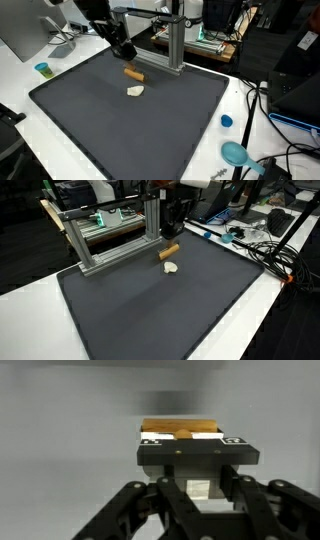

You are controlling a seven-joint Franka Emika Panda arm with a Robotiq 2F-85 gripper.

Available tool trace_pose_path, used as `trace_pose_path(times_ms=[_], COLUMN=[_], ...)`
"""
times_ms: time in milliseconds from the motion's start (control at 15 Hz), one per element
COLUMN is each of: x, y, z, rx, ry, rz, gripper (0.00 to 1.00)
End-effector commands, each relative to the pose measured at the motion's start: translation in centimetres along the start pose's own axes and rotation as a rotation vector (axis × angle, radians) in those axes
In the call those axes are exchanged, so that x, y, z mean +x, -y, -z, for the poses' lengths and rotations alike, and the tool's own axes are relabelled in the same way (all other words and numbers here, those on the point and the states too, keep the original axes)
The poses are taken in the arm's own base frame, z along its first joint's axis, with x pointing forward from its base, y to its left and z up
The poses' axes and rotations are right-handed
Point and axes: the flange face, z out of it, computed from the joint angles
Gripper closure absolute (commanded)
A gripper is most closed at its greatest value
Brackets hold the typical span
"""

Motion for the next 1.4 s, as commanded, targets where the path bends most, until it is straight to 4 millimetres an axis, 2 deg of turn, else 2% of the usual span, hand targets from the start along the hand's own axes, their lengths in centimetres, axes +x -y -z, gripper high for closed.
trace_pose_path(times_ms=[0, 267, 400, 600, 800, 867, 1000, 1067, 1333], x=[-0.5, -3.6, -5.0, -7.1, -7.8, -6.2, -6.6, -6.3, -6.5], y=[0.7, 3.7, 5.2, 6.1, 6.4, 6.5, 6.5, 6.4, 5.7], z=[0.0, 1.3, 1.0, -0.8, -2.8, -2.4, -3.6, -4.0, -5.4], rx=[-0.051, -0.052, -0.076, -0.078, 0.039, -0.027, 0.005, -0.020, -0.099], ry=[-0.036, -0.164, -0.208, -0.243, -0.287, -0.247, -0.263, -0.265, -0.257], rz=[-0.054, -0.103, -0.146, -0.227, -0.317, -0.259, -0.287, -0.323, -0.392], gripper=[0.79, 0.79, 0.79, 0.79, 0.79, 0.54, 0.54, 0.79, 0.79])
